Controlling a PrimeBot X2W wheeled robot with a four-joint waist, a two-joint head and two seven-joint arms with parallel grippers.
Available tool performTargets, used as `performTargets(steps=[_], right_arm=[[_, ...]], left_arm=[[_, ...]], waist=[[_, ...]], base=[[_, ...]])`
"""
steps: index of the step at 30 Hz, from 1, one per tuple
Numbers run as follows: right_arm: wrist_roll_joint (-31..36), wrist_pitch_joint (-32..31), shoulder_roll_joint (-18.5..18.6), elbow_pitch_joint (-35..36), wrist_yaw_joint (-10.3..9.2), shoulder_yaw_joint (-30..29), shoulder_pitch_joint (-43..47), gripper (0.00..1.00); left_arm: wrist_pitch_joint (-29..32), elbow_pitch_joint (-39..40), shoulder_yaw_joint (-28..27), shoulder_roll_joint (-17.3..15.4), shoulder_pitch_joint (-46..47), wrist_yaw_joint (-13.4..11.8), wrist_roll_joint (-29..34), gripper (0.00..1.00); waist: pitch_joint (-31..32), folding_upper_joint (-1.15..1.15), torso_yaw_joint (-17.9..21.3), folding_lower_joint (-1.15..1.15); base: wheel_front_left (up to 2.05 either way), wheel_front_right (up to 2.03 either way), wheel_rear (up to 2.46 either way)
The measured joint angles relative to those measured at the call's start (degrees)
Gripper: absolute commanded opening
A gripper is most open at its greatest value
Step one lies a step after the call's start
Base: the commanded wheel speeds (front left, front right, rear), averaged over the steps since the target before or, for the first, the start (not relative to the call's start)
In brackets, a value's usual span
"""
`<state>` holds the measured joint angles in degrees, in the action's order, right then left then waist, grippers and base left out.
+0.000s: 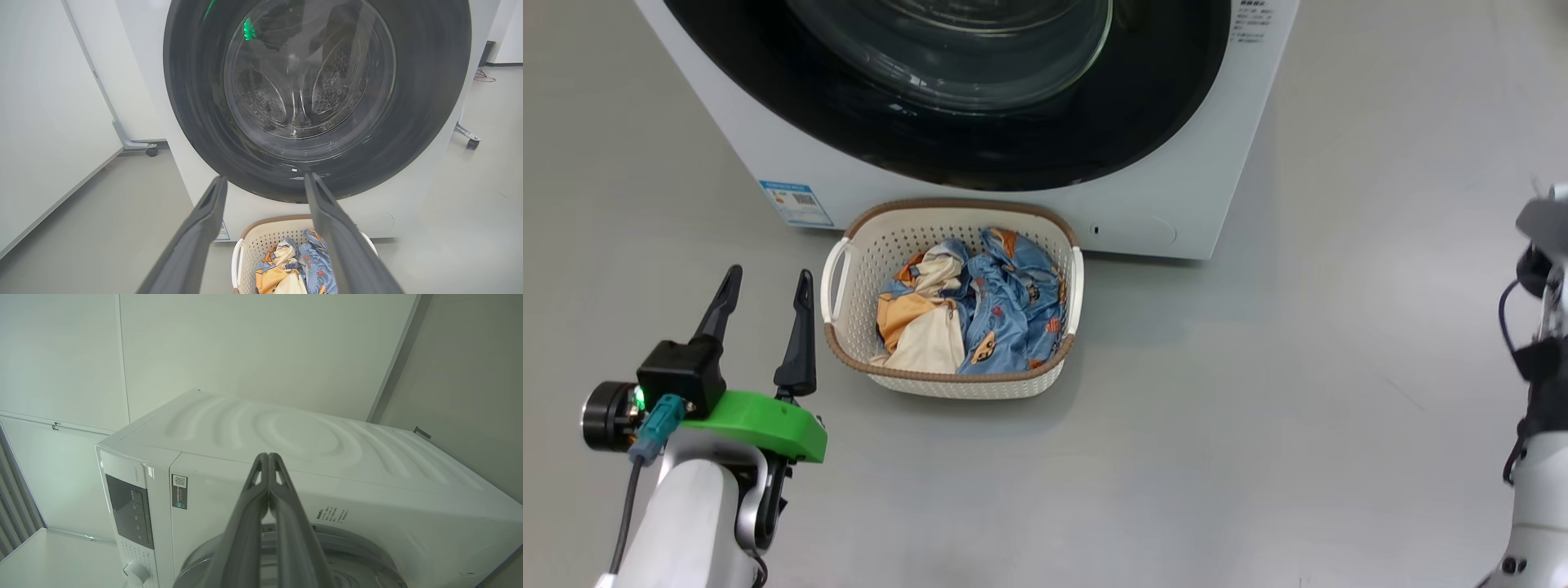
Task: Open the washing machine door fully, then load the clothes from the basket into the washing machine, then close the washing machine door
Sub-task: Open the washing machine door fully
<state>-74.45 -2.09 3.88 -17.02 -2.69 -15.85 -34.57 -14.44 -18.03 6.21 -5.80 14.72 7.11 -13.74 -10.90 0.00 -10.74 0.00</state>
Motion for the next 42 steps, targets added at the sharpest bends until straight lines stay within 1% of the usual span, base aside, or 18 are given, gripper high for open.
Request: performTargets(steps=[3,4,7,11,17,20,26,29,33,42], right_arm=[[-3.1,-4.1,0.1,0.8,-2.25,0.3,-3.7,0.00],[-3.8,-5.4,0.2,1.1,-2.72,0.5,-4.9,0.00],[-4.8,-8.9,1.0,1.7,-3.81,1.3,-7.9,0.00],[-4.7,-12.2,3.5,1.8,-4.54,2.6,-10.8,0.00],[-4.7,-17.0,5.8,1.6,-5.03,3.7,-15.1,0.00],[-4.7,-19.7,6.0,0.9,-5.03,5.1,-17.3,0.00],[-4.7,-24.2,5.9,-4.9,-5.02,6.5,-20.0,0.00],[-4.4,-25.5,6.3,-6.5,-5.02,6.9,-21.8,0.00],[-3.0,-27.1,7.6,-8.0,-5.02,7.3,-25.3,0.00],[-1.5,-30.6,6.7,-11.7,-5.02,10.3,-30.6,0.00]], left_arm=[[0.0,0.5,0.0,0.1,1.2,0.0,0.0,1.00],[0.0,0.6,0.0,0.2,1.5,0.0,0.0,1.00],[0.0,0.9,0.0,1.0,2.1,0.0,-0.3,1.00],[0.0,1.9,0.0,1.2,3.2,0.0,-0.5,1.00],[0.0,3.4,0.7,1.7,5.0,0.0,-1.0,1.00],[0.0,4.1,0.7,1.9,6.3,0.0,-1.5,1.00],[0.0,5.4,0.9,2.7,7.7,0.0,-1.8,1.00],[0.0,5.7,1.0,3.2,8.5,0.0,-2.2,1.00],[0.0,6.5,1.2,3.2,10.0,0.0,-2.4,1.00],[0.0,7.1,1.2,3.7,10.7,0.0,-2.8,1.00]], waist=[[-1.6,0.00,-0.7,0.00],[-2.1,0.00,-0.9,0.00],[-3.7,0.00,-1.6,0.00],[-5.9,0.00,-2.5,0.00],[-9.0,0.00,-3.8,0.00],[-10.6,0.00,-4.5,0.00],[-13.7,0.00,-5.5,0.01],[-15.1,0.00,-6.0,0.01],[-16.7,0.00,-7.0,0.01],[-19.5,0.00,-8.9,0.01]], base=[[0.00,0.00,0.00],[0.00,0.00,0.00],[0.00,0.00,0.00],[0.00,0.00,0.00],[0.00,0.00,0.00],[0.00,0.00,0.00],[0.00,0.00,0.00],[0.00,0.00,0.00],[0.00,0.00,0.00],[0.00,0.00,0.00]])
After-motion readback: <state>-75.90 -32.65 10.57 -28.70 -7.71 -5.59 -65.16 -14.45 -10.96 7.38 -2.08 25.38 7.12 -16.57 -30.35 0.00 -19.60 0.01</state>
